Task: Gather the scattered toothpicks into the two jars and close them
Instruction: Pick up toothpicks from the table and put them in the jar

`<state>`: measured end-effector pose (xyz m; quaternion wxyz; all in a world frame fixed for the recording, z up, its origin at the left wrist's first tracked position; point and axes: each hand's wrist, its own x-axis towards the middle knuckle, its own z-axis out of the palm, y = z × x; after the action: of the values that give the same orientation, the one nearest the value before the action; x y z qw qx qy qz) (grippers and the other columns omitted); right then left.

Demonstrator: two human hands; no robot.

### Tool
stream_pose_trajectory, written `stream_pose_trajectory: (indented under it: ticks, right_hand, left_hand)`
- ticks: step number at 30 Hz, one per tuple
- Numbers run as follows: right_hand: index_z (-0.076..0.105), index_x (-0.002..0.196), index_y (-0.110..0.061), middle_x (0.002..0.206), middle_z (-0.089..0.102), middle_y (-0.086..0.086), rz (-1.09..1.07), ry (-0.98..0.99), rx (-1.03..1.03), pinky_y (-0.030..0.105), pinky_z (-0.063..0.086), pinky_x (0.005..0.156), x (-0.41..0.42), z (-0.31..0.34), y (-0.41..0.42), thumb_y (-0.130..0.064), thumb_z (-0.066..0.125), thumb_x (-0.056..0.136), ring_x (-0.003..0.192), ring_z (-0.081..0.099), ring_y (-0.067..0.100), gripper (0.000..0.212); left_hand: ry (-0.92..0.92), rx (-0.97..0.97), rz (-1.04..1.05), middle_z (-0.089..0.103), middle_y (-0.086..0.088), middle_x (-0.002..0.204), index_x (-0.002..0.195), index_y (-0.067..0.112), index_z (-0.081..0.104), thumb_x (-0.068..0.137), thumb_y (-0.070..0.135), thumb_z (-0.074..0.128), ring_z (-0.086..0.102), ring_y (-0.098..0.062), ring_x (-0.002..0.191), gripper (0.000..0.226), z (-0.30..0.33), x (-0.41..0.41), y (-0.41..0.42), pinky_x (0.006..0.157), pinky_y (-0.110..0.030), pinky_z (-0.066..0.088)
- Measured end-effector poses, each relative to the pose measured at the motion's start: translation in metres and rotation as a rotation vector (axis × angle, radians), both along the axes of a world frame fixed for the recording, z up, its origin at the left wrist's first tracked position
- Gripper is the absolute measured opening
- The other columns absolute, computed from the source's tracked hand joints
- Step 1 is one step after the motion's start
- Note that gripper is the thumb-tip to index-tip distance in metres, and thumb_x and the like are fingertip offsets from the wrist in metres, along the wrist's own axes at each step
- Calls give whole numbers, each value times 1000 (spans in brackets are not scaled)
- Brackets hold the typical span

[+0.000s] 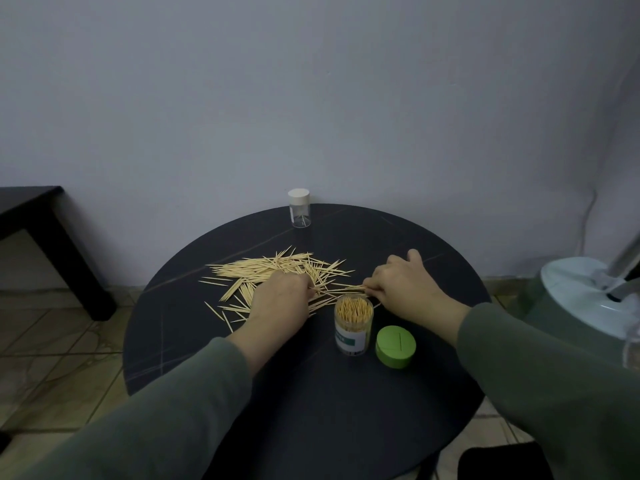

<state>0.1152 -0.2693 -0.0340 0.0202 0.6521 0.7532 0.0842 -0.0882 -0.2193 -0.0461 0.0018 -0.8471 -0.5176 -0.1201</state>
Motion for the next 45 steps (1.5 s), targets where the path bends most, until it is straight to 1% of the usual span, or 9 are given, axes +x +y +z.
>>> stream_pose_trajectory:
  ticks: [11,18,21,25,28,31,33,40,45]
  right_hand:
    - [60,124,-33,118,60,-6,-61,56,87,42,27,97,-1,3,-1,-35,45,101,112,48,17,29]
    - [67,116,-34,105,64,-15,-134,500,182,40,25,100,-5,7,-4,-37,53,96,106,49,10,24]
    - [68,113,-35,100,61,-21,-155,699,171,39,25,101,-10,10,-5,-39,55,95,104,50,5,23]
    - [70,110,-34,86,64,-24,-133,979,191,49,42,101,-19,16,-10,-36,62,91,96,59,6,21]
    - [71,110,-25,87,69,-14,-89,1197,214,18,52,78,-26,23,-19,-26,63,91,82,62,-1,20]
    - [70,99,-33,92,71,-9,-59,1380,243,10,50,67,-32,29,-28,-23,62,92,88,64,3,15]
    - [69,95,-35,92,72,-10,-51,1458,250,11,50,68,-34,33,-32,-21,62,92,89,64,1,16]
    - [71,101,-26,90,73,-11,-14,1507,264,10,50,71,-38,37,-43,-18,61,92,86,65,-3,16]
    - [70,96,-27,88,71,-8,-60,1475,233,13,50,72,-40,31,-42,-17,59,93,86,64,2,15]
  left_hand:
    - [-27,44,9,68,3,112,117,28,67,100,34,48,50,-20,109,26,3,-7,9,83,-36,50]
    - [-363,-32,85,68,7,107,108,27,70,96,33,56,56,-16,105,20,10,-3,1,83,-37,51]
    - [-522,-153,91,67,8,109,110,24,70,95,31,59,58,-13,99,20,14,-1,-4,81,-30,47]
    - [-833,-401,37,69,5,102,109,19,71,93,25,63,60,-10,91,19,23,3,-16,81,-28,48]
    - [-1080,-609,-4,71,9,97,109,19,71,93,21,61,62,-2,95,18,31,6,-29,73,-20,45]
    - [-1209,-734,-20,73,14,93,106,25,72,93,25,60,58,7,90,17,37,7,-36,73,-23,41]
    - [-1233,-761,-31,73,16,92,107,25,72,93,26,60,58,7,92,18,39,8,-41,74,-26,41]
    - [-1237,-787,-129,72,10,106,117,20,69,92,24,61,62,15,85,26,38,17,-51,71,-16,42]
    - [-1208,-822,-173,71,11,97,115,10,69,91,14,61,60,17,75,25,34,13,-48,62,-2,44]
